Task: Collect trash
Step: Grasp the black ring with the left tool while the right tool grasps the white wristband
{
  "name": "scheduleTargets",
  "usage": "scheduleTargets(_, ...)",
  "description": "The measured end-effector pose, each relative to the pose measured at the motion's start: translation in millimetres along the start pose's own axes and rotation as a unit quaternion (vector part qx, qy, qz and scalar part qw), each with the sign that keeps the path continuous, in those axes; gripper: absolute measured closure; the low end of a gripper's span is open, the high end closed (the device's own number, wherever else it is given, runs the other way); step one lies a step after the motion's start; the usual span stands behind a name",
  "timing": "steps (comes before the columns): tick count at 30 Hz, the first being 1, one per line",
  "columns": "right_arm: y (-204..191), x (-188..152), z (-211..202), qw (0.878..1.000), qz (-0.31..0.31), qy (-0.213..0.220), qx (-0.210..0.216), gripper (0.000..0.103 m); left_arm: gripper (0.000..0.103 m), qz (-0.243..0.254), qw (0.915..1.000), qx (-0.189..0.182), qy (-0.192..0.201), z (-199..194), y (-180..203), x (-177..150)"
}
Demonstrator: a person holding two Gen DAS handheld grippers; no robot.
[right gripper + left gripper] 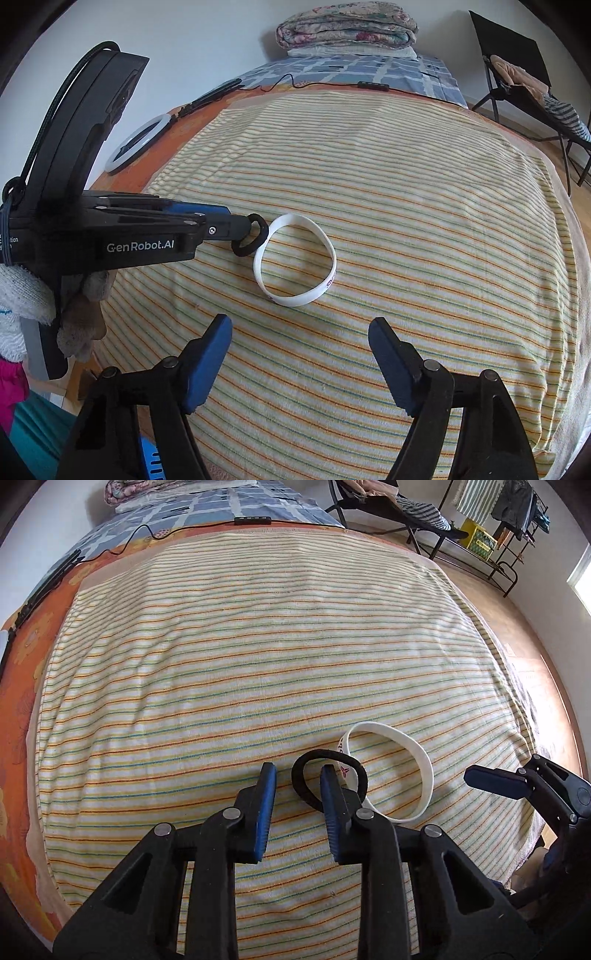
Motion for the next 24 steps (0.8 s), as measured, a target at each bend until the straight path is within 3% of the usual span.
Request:
scheduleTargets(2,0,1,3,1.000,-0.002,-0.002,-0.001,0.024,0.082,0.005,0.9999,0.009,0.005,1,2,2)
scheduleTargets(4,2,3,8,1.000,-0.004,-0.004,-0.005,0.024,0.095,0.004,0.9998,0.016,0.009,1,2,4)
scheduleTargets(20,-2,15,28,0.998,-0.040,-0.008,-0.042,0.036,0.098,-0.015,0.9994,0.029,0.016,-2,-14,2)
scheduleTargets(24,-2,18,29,0.999,-0.041,-0.005,-0.035,0.055,0.098,-0.019,0.9992,0.030,0.017,-4,-17,1)
Point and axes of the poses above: each gripper's, at about its wrist camera, not at the fingertips, and z roughly the way its jaws point, y to its right, x to its top, the point moved 6 cm from there along z, roughly the way its jaws point, and after that the axes turned 13 degrees about x, right-handed, at the moved point
